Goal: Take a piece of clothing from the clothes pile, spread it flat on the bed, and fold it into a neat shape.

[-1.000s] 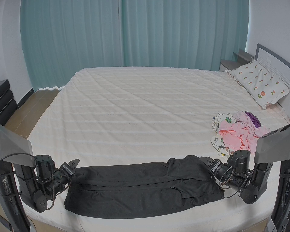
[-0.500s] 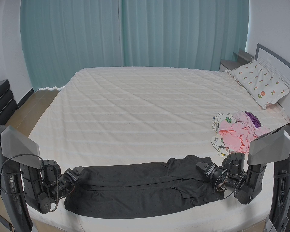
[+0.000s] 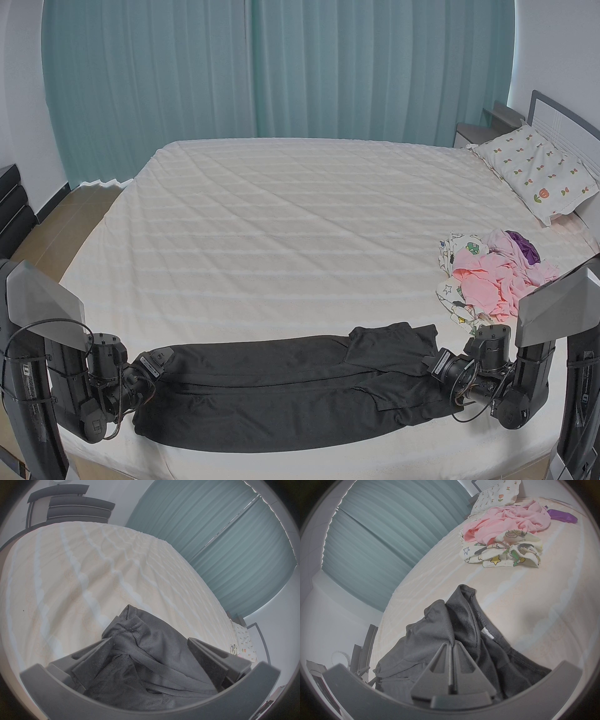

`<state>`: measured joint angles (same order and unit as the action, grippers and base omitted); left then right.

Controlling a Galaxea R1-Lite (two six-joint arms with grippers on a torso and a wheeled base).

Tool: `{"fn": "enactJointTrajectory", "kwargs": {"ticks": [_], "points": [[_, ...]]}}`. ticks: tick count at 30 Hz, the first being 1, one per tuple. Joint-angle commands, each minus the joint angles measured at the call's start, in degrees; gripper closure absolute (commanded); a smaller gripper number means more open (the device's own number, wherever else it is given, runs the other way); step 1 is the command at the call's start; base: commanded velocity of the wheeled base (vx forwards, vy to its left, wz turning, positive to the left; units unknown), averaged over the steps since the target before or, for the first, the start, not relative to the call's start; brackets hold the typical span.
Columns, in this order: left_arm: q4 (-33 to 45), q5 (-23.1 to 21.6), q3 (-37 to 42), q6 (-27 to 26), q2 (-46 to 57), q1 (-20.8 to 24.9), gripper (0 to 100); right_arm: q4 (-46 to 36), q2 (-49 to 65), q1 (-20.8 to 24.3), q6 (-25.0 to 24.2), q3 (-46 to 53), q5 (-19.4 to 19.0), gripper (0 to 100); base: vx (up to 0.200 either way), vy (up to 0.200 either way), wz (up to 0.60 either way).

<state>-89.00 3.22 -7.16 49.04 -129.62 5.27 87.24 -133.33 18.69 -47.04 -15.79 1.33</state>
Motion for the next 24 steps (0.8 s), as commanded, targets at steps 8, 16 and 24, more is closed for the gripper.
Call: {"fn": "enactJointTrajectory", "kwargs": {"ticks": [8, 16, 24], "points": [[-1.0, 0.0, 0.5, 0.0, 0.0, 0.0, 0, 2.3, 0.1, -0.8, 1.2, 2.5, 0.0, 100, 0.000, 0.000, 0.00], [-1.0, 0.0, 0.9, 0.0, 3.1, -0.3, 0, 2.4, 1.7, -0.9, 0.9, 3.1, 0.0, 0, 0.000, 0.000, 0.00], [-1.0, -0.1, 5.3, -7.0, 10.4, -0.3, 0, 2.4, 4.0, -3.8, 0.9, 3.9, -0.2, 0, 0.000, 0.000, 0.00]]}}
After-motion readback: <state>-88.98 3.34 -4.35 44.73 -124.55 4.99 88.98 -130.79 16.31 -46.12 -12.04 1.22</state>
